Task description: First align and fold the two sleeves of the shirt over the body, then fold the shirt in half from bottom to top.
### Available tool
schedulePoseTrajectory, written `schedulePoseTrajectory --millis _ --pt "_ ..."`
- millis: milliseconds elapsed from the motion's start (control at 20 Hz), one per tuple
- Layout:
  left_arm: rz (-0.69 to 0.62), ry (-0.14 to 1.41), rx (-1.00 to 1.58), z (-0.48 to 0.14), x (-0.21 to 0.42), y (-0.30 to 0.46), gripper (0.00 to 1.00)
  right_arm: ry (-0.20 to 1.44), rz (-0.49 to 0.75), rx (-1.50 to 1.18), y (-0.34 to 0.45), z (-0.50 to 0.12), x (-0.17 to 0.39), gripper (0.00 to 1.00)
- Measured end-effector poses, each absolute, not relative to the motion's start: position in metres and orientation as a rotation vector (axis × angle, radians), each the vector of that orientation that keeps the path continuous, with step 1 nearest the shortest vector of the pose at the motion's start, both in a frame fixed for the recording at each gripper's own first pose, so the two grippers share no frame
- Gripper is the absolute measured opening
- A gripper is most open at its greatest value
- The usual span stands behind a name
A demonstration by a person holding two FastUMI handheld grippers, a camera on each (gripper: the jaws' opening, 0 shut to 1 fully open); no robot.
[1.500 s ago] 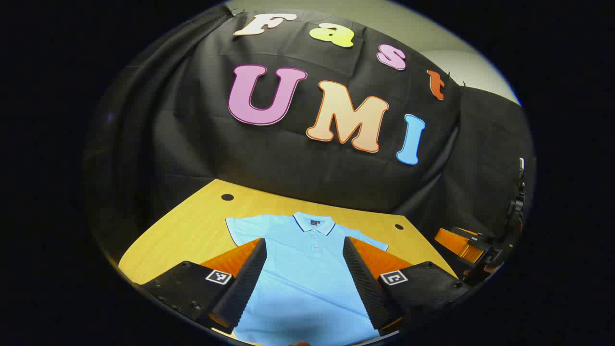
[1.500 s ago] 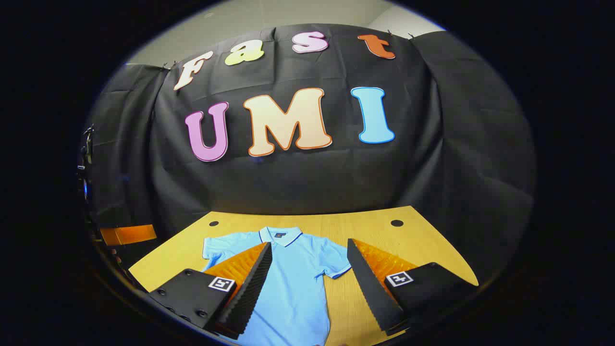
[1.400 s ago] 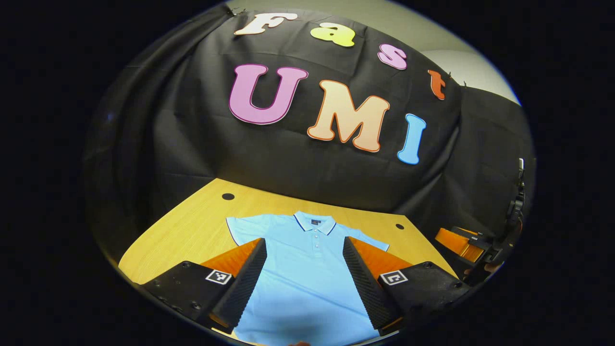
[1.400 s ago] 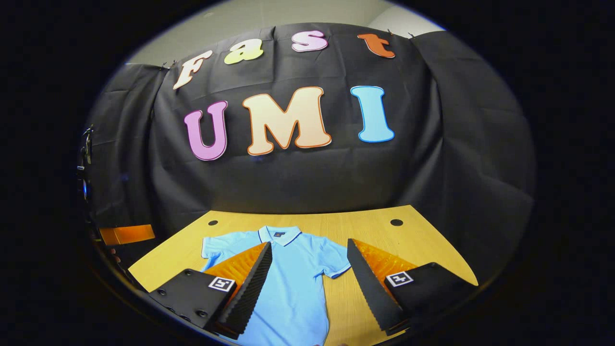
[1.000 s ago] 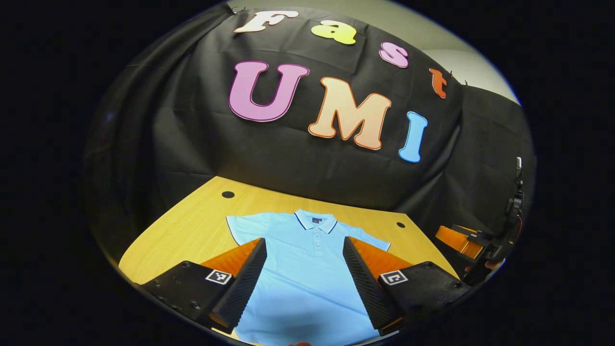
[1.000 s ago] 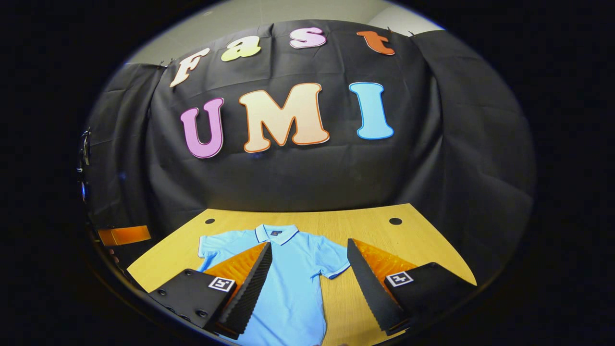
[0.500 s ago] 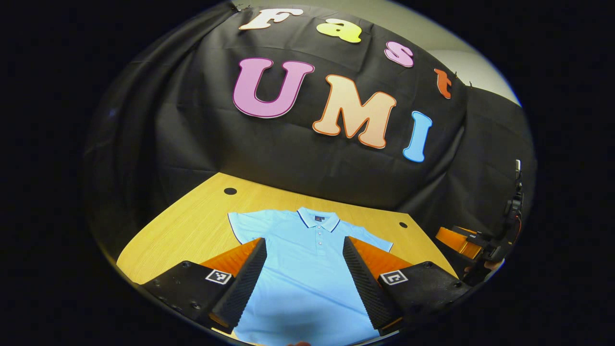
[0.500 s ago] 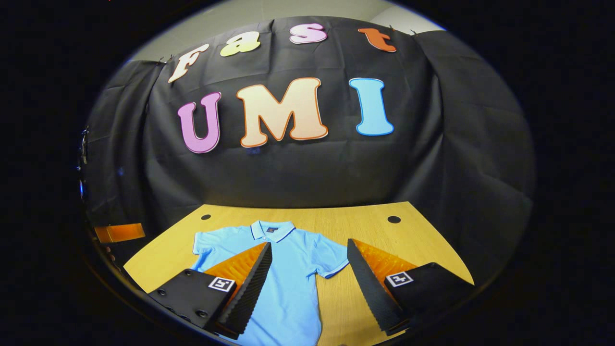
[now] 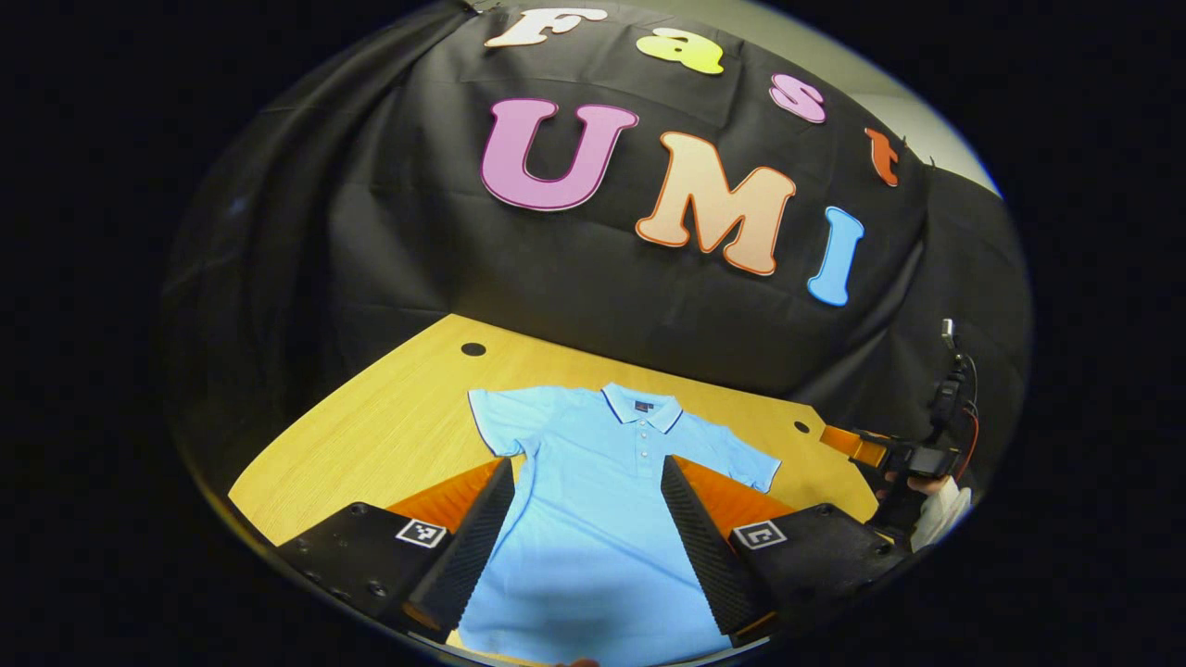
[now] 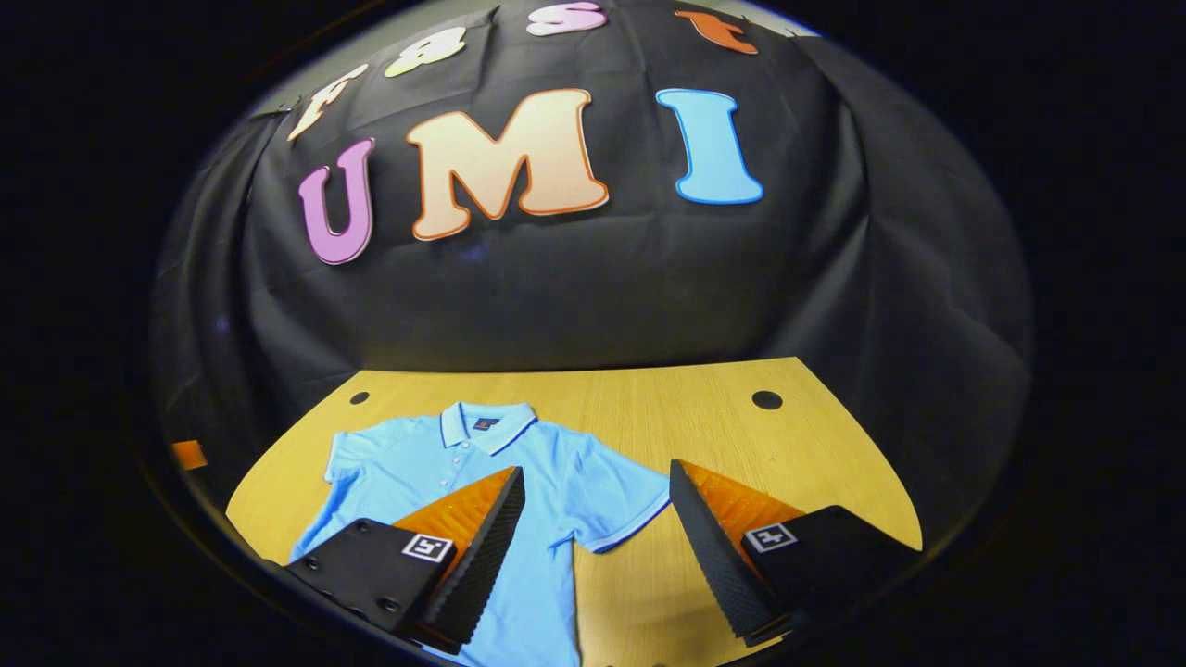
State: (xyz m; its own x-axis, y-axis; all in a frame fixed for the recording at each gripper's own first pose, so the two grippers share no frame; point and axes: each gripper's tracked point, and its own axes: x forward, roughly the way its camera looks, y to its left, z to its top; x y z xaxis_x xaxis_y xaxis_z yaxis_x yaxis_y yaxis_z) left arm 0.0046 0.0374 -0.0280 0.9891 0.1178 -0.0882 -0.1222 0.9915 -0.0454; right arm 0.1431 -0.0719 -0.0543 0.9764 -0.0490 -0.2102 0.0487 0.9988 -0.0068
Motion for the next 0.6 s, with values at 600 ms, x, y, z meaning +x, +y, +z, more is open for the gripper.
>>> schedulePoseTrajectory --millis 600 --pt "0.211 0.15 -0.055 -0.049 0.017 0.043 0.96 0.466 -0.078 -0.038 -0.114 -0.171 0.243 0.98"
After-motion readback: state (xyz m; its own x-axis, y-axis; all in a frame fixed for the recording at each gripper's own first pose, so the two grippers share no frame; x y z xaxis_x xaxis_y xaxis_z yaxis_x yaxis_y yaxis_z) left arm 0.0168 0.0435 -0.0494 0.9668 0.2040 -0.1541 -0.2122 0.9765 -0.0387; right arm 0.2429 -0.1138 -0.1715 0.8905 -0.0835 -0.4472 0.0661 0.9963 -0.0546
